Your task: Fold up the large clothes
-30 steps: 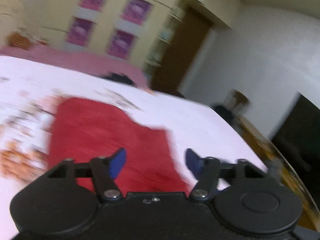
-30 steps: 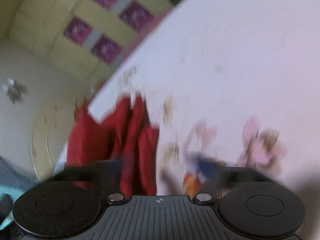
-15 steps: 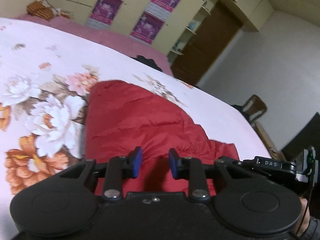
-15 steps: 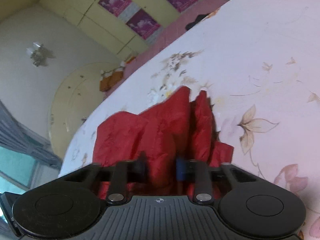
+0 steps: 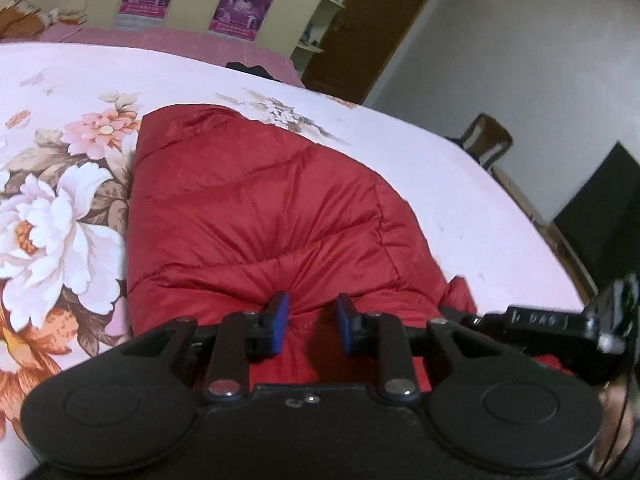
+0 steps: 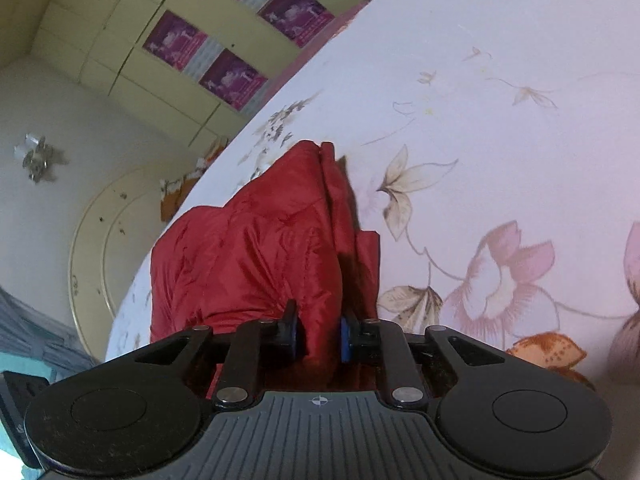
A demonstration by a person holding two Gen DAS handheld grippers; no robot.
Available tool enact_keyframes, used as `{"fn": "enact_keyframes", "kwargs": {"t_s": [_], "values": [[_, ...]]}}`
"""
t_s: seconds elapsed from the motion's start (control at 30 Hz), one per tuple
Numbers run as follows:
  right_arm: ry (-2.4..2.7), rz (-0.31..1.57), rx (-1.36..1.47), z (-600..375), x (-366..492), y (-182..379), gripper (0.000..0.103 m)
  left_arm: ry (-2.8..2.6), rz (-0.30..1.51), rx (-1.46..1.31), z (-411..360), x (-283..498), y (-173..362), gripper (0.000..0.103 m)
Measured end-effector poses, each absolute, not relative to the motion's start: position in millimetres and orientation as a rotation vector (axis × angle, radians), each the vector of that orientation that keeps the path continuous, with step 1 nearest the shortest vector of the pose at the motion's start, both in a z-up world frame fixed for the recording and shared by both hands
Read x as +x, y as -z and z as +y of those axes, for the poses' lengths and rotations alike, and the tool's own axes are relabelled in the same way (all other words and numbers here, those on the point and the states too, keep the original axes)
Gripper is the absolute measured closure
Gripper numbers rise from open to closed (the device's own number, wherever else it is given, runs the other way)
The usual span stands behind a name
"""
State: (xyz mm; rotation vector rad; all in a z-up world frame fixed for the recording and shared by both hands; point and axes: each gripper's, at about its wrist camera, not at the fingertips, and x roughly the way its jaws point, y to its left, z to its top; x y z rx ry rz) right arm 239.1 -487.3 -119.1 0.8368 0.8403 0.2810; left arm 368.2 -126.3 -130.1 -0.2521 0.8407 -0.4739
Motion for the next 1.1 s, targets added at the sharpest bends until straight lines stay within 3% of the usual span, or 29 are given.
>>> {"fn": "enact_keyframes", "kwargs": {"t_s": [0.07, 0.1, 0.17, 0.4, 0.53, 0.77, 0.9, 1.1], "values": [[-0.251, 0.845, 0.792, -488.8, 239.4, 101.9, 0.082, 0.484, 0.846, -0.224, -125.0, 367.6, 123.0, 0.077], [-0.219, 0.829, 0.761, -490.4, 236.9, 90.1, 0.067, 0.474, 0.841, -0.229, -121.4, 366.0, 115.1, 0.070], [-0.176, 0.731, 0.628, -491.5, 227.0, 55.6, 0.056, 0.448, 0.750, -0.225, -110.7, 359.4, 95.2, 0.056], [-0.365, 0.772, 0.357, -424.6, 286.6, 16.0, 0.056, 0.442, 0.735, -0.201, -109.7, 411.2, 84.6, 0.053], [-0.287, 0.923, 0.238, -398.9, 321.9, 47.2, 0.056, 0.458, 0.824, -0.157, -128.9, 440.6, 104.3, 0.054], [-0.294, 0.955, 0.411, -432.3, 319.1, 86.2, 0.056, 0.481, 0.908, -0.164, -133.7, 456.3, 137.1, 0.052], [-0.283, 0.954, 0.395, -438.3, 314.3, 68.4, 0.056, 0.469, 0.897, -0.143, -131.4, 442.5, 122.3, 0.052], [-0.399, 0.792, 0.355, -450.5, 237.7, 8.8, 0.056, 0.514, 0.744, -0.187, -109.0, 346.6, 76.6, 0.052]]}}
